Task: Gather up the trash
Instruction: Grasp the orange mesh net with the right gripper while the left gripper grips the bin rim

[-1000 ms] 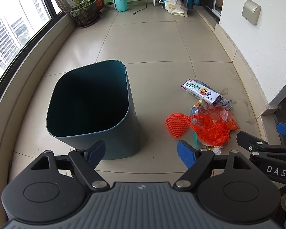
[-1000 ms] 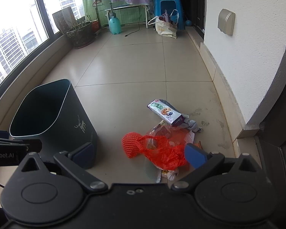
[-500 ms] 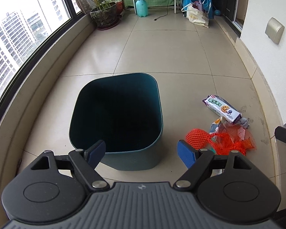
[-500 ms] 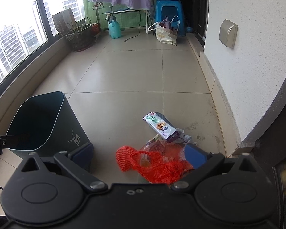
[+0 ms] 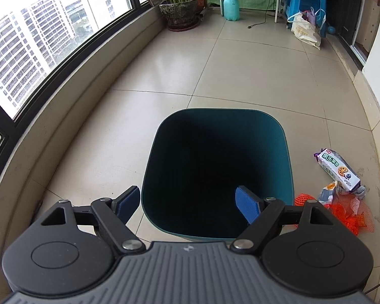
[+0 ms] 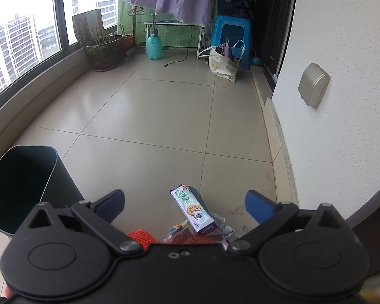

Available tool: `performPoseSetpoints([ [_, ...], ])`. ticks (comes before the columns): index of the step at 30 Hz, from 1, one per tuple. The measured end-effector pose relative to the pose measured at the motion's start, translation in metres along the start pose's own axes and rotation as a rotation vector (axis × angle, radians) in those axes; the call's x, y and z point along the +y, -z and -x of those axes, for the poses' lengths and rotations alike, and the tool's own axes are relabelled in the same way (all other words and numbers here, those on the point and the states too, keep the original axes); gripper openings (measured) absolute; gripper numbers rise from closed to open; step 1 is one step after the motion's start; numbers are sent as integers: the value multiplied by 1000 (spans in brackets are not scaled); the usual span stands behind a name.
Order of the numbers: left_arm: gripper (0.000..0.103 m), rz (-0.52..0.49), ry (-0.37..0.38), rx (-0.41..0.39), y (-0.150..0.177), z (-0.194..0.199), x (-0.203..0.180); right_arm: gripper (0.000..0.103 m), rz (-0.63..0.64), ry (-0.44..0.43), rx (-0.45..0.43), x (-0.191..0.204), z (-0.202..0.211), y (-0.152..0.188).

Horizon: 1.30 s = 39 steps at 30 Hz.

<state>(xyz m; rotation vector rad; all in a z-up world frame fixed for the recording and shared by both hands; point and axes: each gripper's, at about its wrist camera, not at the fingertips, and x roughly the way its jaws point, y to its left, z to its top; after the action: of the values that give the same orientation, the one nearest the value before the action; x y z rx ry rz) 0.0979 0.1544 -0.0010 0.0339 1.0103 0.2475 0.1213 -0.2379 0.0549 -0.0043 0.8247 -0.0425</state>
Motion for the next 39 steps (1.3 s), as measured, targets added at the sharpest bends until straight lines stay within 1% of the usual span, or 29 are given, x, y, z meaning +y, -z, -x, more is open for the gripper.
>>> performPoseSetpoints([
  [5,82,69,-42,51,-12,-42,29,102,-6,-50,36,-3,-38,2],
  [7,83,88,-46,69,-15,-57,35,102,-15,-49,67,-6,-56,5],
  [10,83,101,-58,101,-17,-80,41,102,12,-45,111,-9,-79,9],
  [13,82,120,-59,136,-14,-100,44,102,74,-72,171,-8,-101,19],
  [18,82,131,-63,162,-6,-114,42,101,208,-136,311,3,-141,54],
  [21,82,128,-69,175,-4,-118,35,94,299,-175,384,16,-164,80],
  [22,76,125,-73,175,-1,-118,35,94,325,-188,402,21,-169,88],
  [23,74,122,-76,180,-2,-120,32,94,352,-201,425,25,-174,99],
  [24,70,124,-79,189,-9,-127,28,91,378,-210,442,28,-178,109],
  [25,67,128,-82,195,-9,-128,27,89,414,-215,452,33,-182,119],
  [27,61,132,-86,204,-11,-132,24,89,487,-216,456,39,-183,132],
  [28,60,133,-86,207,-11,-133,22,89,520,-213,453,41,-183,137],
  [31,55,129,-87,215,-9,-134,23,88,623,-199,420,45,-181,146],
  [32,53,125,-86,218,-9,-134,21,88,652,-197,422,44,-181,151],
  [33,48,121,-86,221,-9,-135,18,85,668,-190,432,44,-183,154],
  [35,44,107,-82,227,-10,-135,9,77,691,-187,456,44,-189,161],
  [37,41,99,-77,228,-9,-133,6,65,711,-173,465,44,-193,166],
  [38,41,98,-74,227,-7,-134,3,62,717,-168,465,44,-195,168],
  [39,40,97,-72,228,-8,-134,1,52,721,-158,464,43,-196,168],
])
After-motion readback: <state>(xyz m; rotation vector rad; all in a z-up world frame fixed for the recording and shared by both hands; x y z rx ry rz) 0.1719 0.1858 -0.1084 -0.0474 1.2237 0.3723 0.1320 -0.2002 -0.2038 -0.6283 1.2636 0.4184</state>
